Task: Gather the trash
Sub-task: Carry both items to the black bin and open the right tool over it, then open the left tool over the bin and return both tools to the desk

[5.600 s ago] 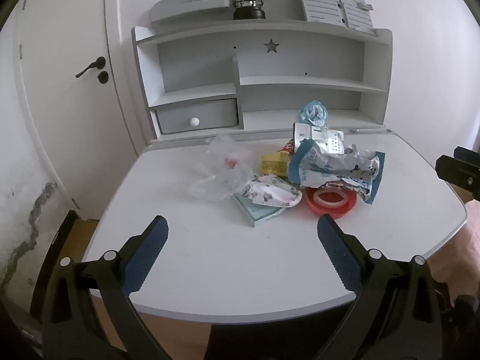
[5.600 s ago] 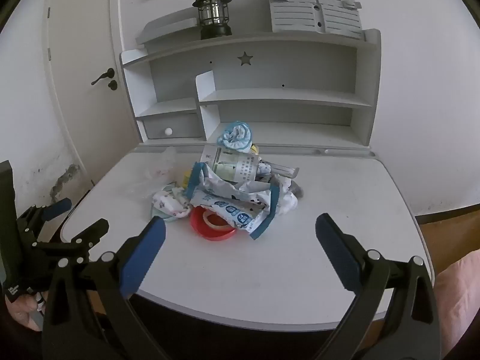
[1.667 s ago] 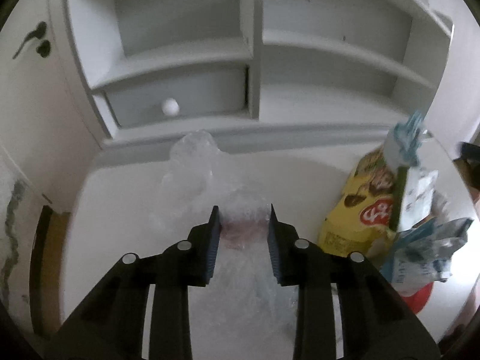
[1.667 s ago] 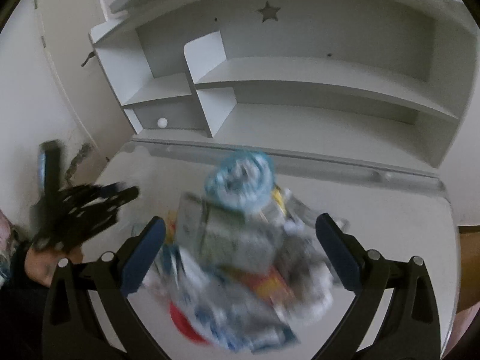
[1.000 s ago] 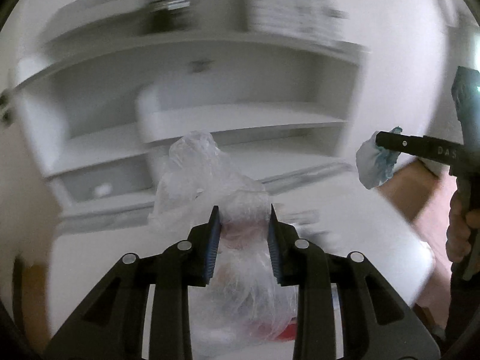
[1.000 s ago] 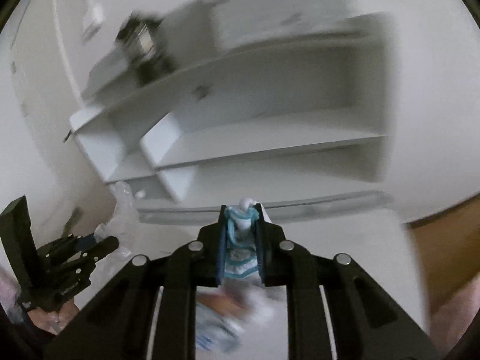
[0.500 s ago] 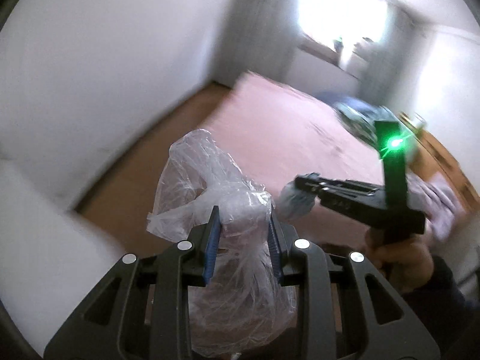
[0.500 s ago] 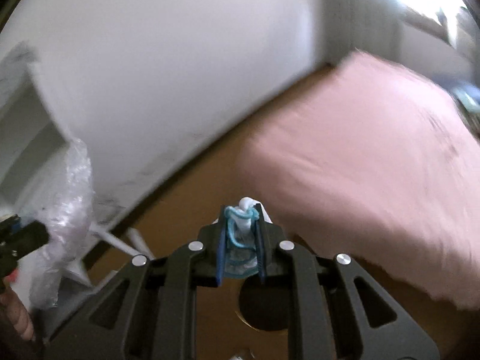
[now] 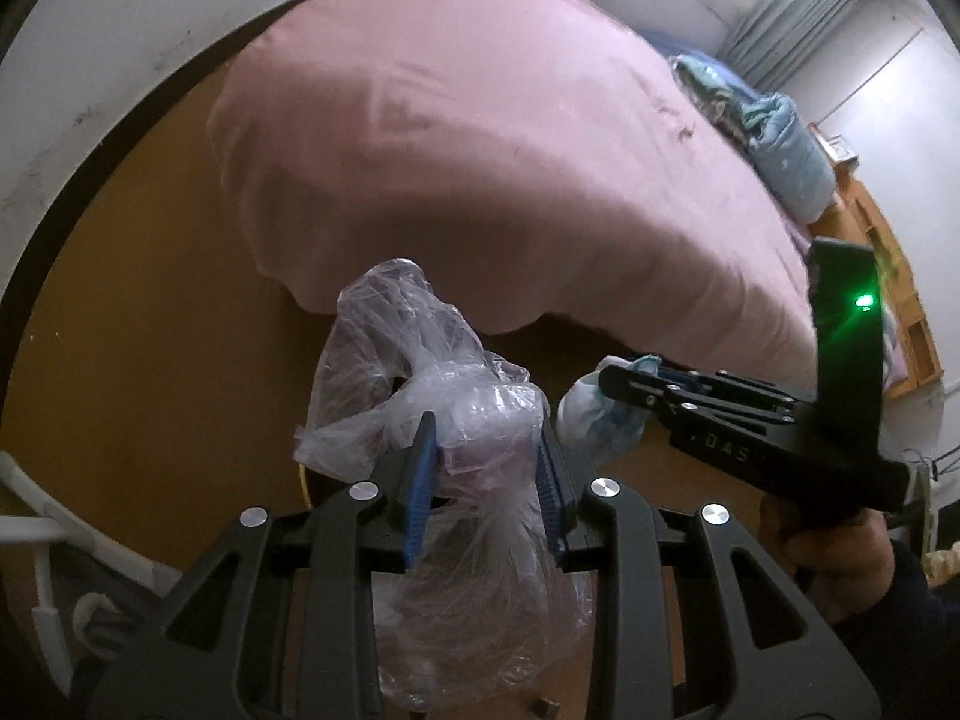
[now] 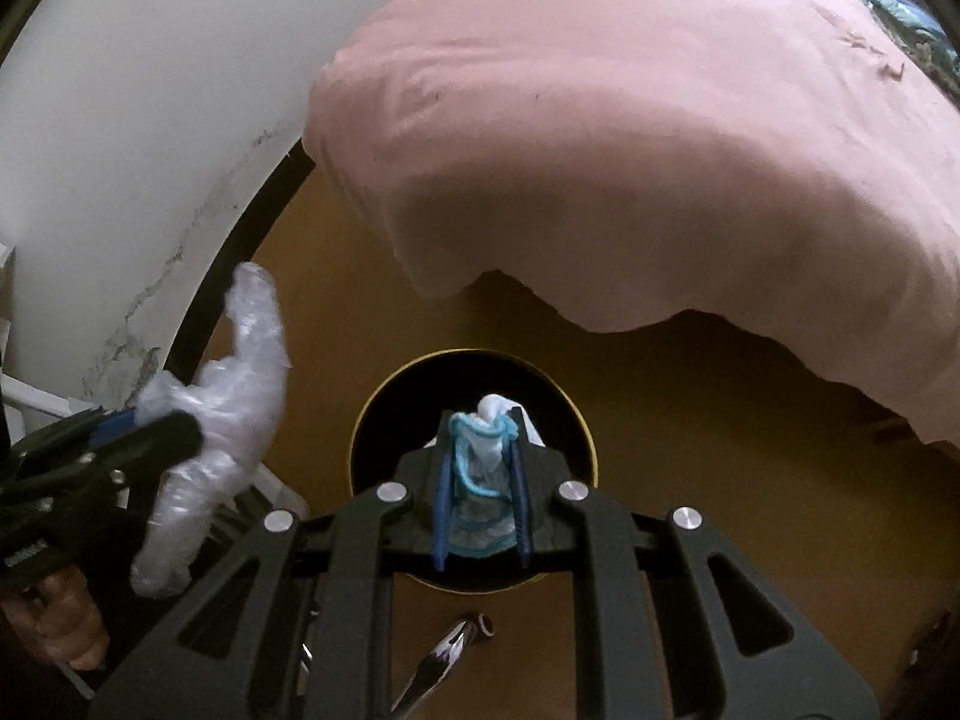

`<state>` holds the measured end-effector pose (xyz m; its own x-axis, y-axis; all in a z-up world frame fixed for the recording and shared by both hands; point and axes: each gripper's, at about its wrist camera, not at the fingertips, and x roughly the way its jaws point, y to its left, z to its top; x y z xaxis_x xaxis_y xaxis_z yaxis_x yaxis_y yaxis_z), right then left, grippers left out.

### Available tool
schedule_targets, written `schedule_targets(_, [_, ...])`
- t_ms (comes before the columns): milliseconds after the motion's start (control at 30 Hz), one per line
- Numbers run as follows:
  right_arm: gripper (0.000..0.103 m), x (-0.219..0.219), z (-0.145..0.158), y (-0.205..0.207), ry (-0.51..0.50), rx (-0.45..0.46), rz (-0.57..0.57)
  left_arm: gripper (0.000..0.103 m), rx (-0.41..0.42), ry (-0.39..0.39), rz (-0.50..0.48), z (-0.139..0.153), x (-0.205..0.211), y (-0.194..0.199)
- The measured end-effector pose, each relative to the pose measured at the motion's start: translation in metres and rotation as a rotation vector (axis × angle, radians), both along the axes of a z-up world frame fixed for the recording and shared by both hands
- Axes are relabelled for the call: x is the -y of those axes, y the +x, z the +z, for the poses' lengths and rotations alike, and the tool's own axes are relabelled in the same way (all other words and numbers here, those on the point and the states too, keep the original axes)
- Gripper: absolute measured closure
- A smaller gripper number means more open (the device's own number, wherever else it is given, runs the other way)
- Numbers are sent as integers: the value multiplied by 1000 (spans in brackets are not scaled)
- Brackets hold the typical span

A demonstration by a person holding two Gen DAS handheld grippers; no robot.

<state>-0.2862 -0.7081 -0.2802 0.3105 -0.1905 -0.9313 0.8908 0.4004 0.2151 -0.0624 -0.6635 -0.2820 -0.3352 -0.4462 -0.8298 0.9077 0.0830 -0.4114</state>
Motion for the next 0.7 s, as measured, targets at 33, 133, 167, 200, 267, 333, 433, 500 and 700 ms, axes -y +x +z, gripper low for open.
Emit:
schedule_targets(33, [86,-1,-3,5,1,-3,6,54,11,5,1,-1,2,-2])
schedule_targets(133, [86,0,-8,7,13,-14,11,29,17,-11,13,-7,3,-4])
schedule_targets(167, [86,2,-11,9,22,-14,10,28,11,-12,8,-7,7,-2])
schedule_targets(200, [86,4,-17,14,30,-15,10,28,5,-14,9,-4,1,-5])
schedule_targets(267, [86,7,-20,16,38,-19,14,28,-18,-17,11,0,2,-2])
schedule_targets(333, [86,8,-21,18,45,-21,22,28,-25,-23,18,9,-8,0])
schedule_targets(433, [86,6,-25,24,56,-25,38,28,-27,-34,34,18,-17,4])
schedule_targets(500, [86,4,-27,30,62,-28,52,26,-23,-47,47,30,-23,7])
schedule_targets(700, [30,0,-14,37,48,-17,68,11,84,-112,68,84,-51,3])
